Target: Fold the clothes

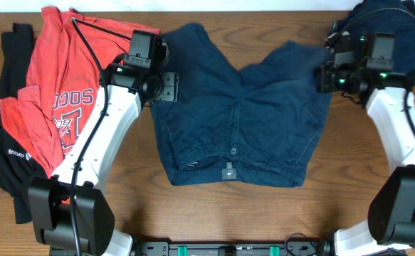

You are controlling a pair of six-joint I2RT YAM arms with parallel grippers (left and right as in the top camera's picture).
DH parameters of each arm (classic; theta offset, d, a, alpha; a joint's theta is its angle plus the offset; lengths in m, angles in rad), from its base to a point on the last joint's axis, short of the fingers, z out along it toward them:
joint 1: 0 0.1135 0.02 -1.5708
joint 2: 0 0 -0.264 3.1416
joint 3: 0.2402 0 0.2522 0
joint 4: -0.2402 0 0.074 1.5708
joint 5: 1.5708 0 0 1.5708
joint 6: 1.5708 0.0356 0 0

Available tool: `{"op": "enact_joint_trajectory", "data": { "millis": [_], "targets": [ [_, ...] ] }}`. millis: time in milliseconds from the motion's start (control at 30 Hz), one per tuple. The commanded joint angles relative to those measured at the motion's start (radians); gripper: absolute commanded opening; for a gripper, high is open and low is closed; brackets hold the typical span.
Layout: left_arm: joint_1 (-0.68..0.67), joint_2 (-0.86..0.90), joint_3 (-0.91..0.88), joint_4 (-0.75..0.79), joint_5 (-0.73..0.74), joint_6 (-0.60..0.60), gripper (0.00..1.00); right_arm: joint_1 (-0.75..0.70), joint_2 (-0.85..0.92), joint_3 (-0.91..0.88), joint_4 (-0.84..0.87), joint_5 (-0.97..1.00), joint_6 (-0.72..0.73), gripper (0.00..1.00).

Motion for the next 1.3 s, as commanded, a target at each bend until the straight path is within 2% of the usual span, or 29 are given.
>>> {"op": "enact_joint_trajectory", "data": {
  "millis": [0,100,300,433,600,767,933,1100,1200,1267],
  "targets": [
    [-0.001,0.015,-0.008,-0.005,-0.011,0.013,0.68,0.111,0.013,0.006,-0.013,-0.013,-0.026,0.01],
    [-0.001,0.015,-0.008,-0.005,-0.011,0.013,0.67,0.211,0.037,0.006,-0.027,-0.013,-0.026,0.02],
    [-0.001,0.015,-0.008,-0.005,-0.012,0.013,0.67,0.378,0.087,0.006,-0.148,0.045,-0.026,0.31],
    [-0.001,0.015,-0.008,-0.002,-0.012,0.013,0.67,0.406,0.085,0.006,-0.179,0.099,-0.026,0.39],
    [-0.001,0.015,-0.008,0.01,-0.012,0.013,0.67,0.367,0.061,0.026,-0.154,0.099,-0.026,0.46],
    [-0.001,0.016,-0.008,0.026,-0.012,0.013,0.68,0.318,0.037,0.078,-0.153,0.108,-0.041,0.48],
    [0.001,0.024,-0.008,0.028,-0.012,0.013,0.67,0.262,0.034,0.109,-0.114,0.177,-0.041,0.55],
    [0.001,0.028,-0.008,0.028,-0.012,0.013,0.68,0.209,0.084,0.109,-0.064,0.185,-0.045,0.55],
    [0.001,0.028,-0.008,0.027,-0.012,0.013,0.68,0.188,0.13,0.109,-0.123,0.145,-0.036,0.52],
    [0.001,0.028,-0.008,0.023,-0.012,0.013,0.68,0.191,0.142,0.109,-0.213,0.108,-0.011,0.42]
  ]
}}
